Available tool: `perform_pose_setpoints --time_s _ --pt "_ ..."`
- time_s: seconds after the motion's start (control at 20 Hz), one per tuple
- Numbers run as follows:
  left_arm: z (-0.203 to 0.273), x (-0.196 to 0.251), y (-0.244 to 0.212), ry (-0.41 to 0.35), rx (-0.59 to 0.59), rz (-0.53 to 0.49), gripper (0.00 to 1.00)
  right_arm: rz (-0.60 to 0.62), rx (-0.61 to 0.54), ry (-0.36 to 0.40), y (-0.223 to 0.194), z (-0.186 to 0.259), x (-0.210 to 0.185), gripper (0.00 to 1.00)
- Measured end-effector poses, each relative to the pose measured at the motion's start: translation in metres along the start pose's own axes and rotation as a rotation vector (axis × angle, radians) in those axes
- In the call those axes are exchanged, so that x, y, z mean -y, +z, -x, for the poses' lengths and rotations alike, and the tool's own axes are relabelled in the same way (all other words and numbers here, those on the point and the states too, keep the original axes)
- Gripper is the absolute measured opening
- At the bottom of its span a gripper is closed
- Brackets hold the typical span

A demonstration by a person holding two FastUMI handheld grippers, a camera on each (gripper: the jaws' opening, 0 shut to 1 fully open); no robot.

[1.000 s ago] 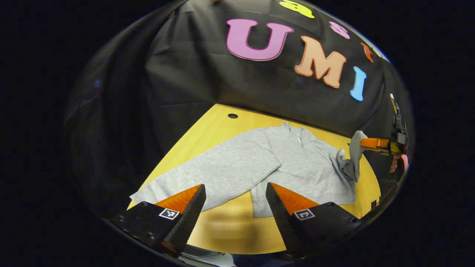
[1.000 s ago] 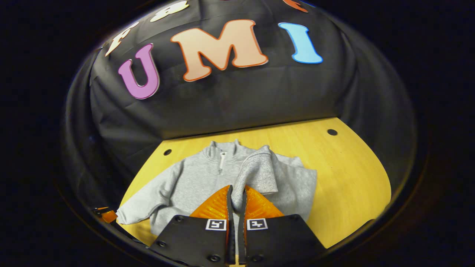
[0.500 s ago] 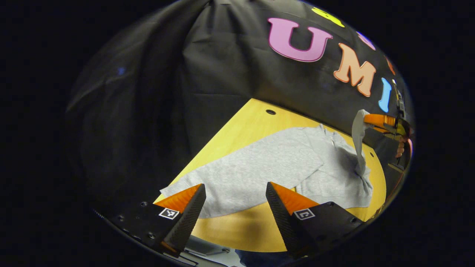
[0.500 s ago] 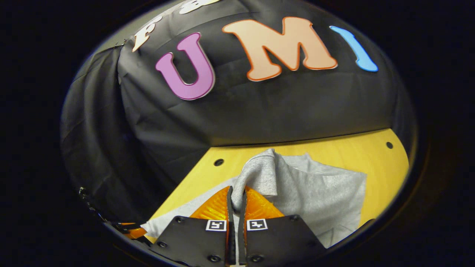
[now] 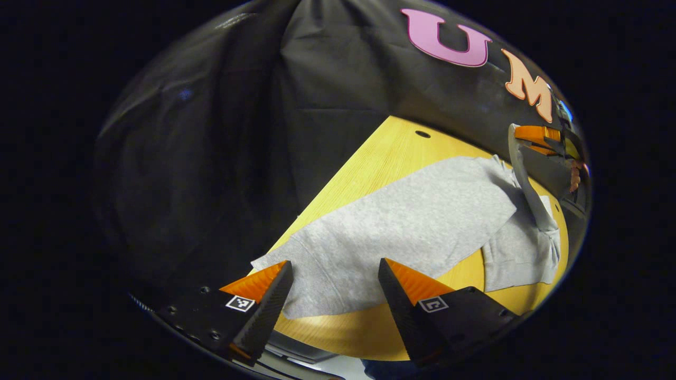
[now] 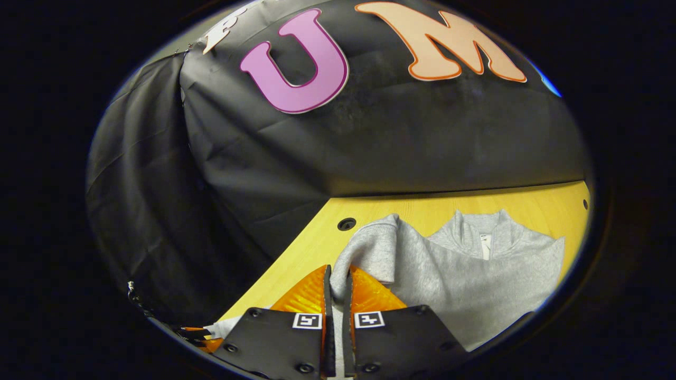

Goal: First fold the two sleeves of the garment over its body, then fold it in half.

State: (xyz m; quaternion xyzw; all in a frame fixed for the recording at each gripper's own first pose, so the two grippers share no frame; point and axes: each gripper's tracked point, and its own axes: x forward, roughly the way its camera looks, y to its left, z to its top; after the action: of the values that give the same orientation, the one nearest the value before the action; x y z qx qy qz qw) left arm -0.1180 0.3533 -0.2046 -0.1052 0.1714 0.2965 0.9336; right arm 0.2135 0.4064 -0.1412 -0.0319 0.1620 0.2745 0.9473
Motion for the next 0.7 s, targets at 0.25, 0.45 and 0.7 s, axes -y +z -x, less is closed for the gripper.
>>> perform_pose_setpoints --time_s 0.25,0.45,0.7 --pt "-0.007 -0.007 -0.007 0.035 -0.023 0.011 0.96 0.046 0.034 0.051 -0.002 -0.006 -0.019 0.37" --pt "-0.011 -0.001 -0.010 0.047 -0.015 -0.052 0.95 0.052 0.027 0.037 -0.001 0.001 -0.013 0.84" --pt "-0.009 -0.007 -0.005 0.035 -0.001 -0.044 0.82 0.117 0.032 0.012 0.004 0.015 -0.003 0.98"
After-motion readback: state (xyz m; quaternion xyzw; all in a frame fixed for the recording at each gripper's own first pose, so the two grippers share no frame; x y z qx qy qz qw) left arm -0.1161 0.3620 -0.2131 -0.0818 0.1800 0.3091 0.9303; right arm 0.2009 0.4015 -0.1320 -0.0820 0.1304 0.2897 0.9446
